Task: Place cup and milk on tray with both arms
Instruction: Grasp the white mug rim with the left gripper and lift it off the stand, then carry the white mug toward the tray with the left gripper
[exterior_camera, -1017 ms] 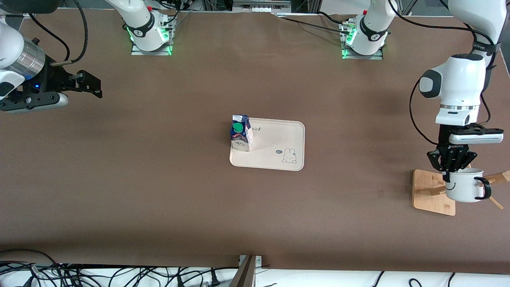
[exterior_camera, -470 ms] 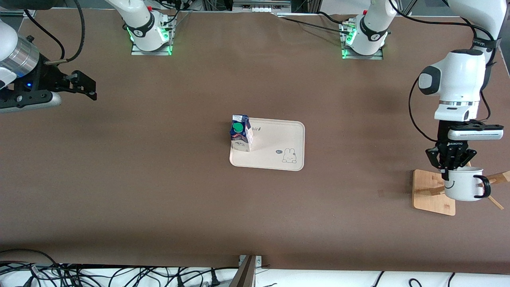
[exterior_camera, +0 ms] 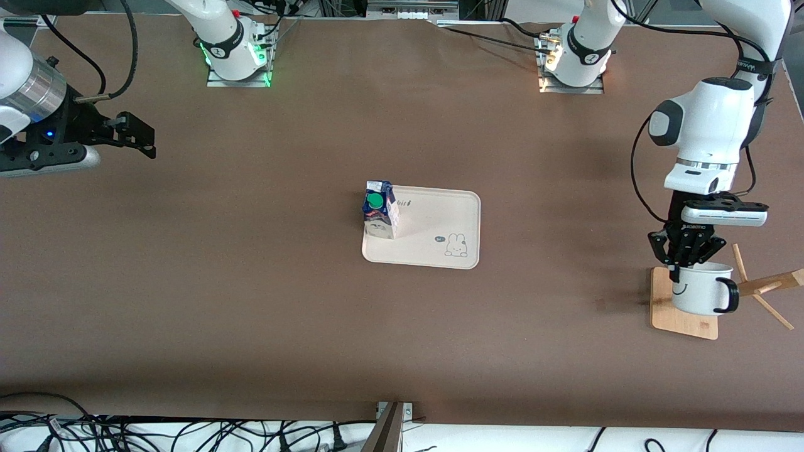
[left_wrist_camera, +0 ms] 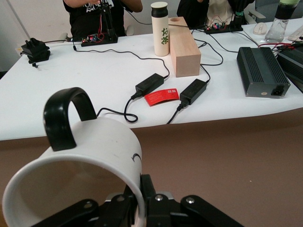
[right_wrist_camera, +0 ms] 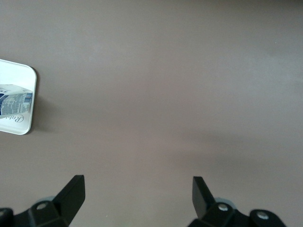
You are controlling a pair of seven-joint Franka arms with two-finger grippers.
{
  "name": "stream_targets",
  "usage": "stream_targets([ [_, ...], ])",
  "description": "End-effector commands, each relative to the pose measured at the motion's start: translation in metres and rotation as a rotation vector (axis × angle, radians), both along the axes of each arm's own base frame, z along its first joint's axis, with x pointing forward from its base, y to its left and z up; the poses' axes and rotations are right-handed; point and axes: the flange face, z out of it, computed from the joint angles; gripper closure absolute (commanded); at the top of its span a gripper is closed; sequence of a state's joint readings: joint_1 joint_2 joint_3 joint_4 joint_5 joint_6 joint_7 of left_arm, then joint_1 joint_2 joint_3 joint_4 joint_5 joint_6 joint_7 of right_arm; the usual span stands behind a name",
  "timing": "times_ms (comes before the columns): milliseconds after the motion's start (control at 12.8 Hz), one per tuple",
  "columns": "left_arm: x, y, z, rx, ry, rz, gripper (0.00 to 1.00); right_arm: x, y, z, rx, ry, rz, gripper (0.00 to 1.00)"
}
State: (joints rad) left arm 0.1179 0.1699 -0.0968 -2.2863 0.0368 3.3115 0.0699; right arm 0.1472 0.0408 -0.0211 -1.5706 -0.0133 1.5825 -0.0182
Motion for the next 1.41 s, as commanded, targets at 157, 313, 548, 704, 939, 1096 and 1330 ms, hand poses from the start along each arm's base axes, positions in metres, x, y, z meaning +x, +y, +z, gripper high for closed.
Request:
stream_targets([
  [157,-0.005,-0.064,0.027,0.038,0.190,-0.122,1.00,0.001,-0.003,0.004,-0.008,0.002,-0.019,0.00],
  [313,-0.010,-0.076,0.013,0.054,0.322,-0.144,1.00,0.001,-0.003,0.004,-0.007,0.002,-0.019,0.00],
  [548,-0.015,-0.080,0.006,0.120,0.559,-0.157,1.00,0.001,-0.004,0.004,-0.008,0.002,-0.020,0.00],
  [704,-0.004,-0.081,0.036,0.122,0.733,-0.106,1.00,0.001,-0.003,0.004,-0.007,0.002,-0.019,0.00],
  [939,-0.001,-0.104,0.060,0.112,0.922,-0.060,1.00,0.001,-0.003,0.003,-0.008,0.004,-0.020,0.00],
  [1096,-0.013,-0.166,0.058,0.117,0.938,-0.036,1.00,0.001,-0.004,0.003,-0.008,0.004,-0.020,0.00],
  [1330,-0.004,-0.210,0.048,0.128,0.968,-0.071,1.00,0.001,-0.004,0.003,-0.008,0.004,-0.022,0.00],
])
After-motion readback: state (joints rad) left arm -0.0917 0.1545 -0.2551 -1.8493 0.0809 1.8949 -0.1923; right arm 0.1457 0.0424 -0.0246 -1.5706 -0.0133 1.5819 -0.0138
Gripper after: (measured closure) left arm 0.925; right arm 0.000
